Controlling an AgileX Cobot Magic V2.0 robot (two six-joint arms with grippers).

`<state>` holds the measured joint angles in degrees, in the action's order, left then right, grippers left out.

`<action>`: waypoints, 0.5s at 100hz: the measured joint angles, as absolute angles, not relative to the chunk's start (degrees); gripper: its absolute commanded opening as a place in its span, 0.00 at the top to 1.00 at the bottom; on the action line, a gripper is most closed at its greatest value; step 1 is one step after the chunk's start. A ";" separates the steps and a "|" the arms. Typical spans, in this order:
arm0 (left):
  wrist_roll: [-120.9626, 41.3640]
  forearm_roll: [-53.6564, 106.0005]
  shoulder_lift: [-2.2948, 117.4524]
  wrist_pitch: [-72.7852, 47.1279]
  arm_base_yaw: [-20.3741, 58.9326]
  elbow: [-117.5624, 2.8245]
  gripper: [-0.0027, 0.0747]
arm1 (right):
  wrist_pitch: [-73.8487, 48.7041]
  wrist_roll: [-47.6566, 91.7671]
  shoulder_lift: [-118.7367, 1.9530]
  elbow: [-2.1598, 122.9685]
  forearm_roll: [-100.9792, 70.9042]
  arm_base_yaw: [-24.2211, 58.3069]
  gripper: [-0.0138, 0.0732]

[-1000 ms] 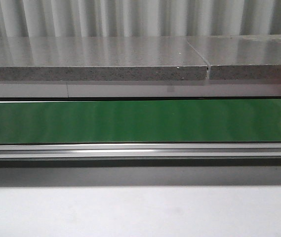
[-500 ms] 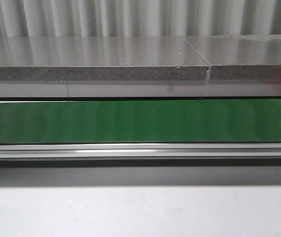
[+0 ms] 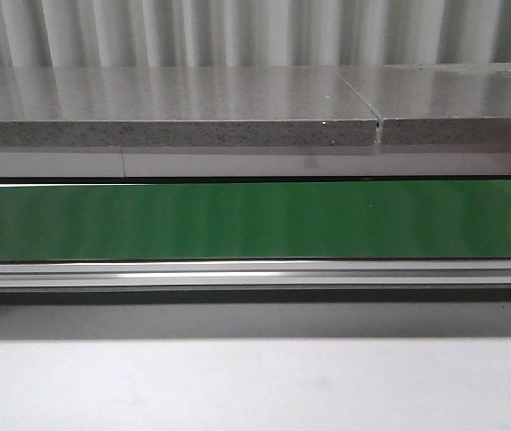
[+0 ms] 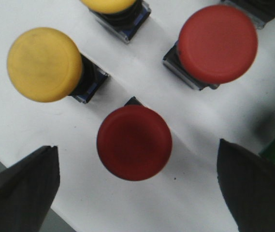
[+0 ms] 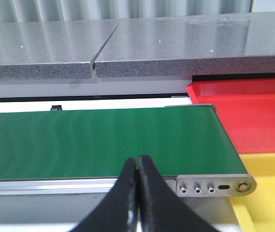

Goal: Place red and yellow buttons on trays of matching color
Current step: 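Grasp the nearest red push-button with the left gripper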

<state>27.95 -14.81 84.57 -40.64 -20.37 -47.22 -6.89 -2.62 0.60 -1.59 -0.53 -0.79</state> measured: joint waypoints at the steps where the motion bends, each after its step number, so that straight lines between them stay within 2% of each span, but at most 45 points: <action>1: 27.95 -14.81 84.59 -40.64 -20.37 -47.22 0.14 | -6.89 -2.62 0.60 -1.59 -0.53 -0.79 0.92; 32: 27.92 -14.81 85.76 -38.83 -21.38 -47.22 0.15 | -6.89 -2.62 0.60 -1.59 -0.53 -0.79 0.92; 42: 27.92 -14.81 85.76 -38.79 -21.49 -47.22 0.24 | -6.89 -2.62 0.60 -1.59 -0.53 -0.79 0.92; 50: 27.92 -14.81 85.76 -38.67 -21.49 -47.22 0.37 | -6.89 -2.62 0.60 -1.59 -0.53 -0.79 0.92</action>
<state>27.92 -14.81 85.76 -38.67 -21.49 -47.22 -6.89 -2.62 0.60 -1.59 -0.53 -0.79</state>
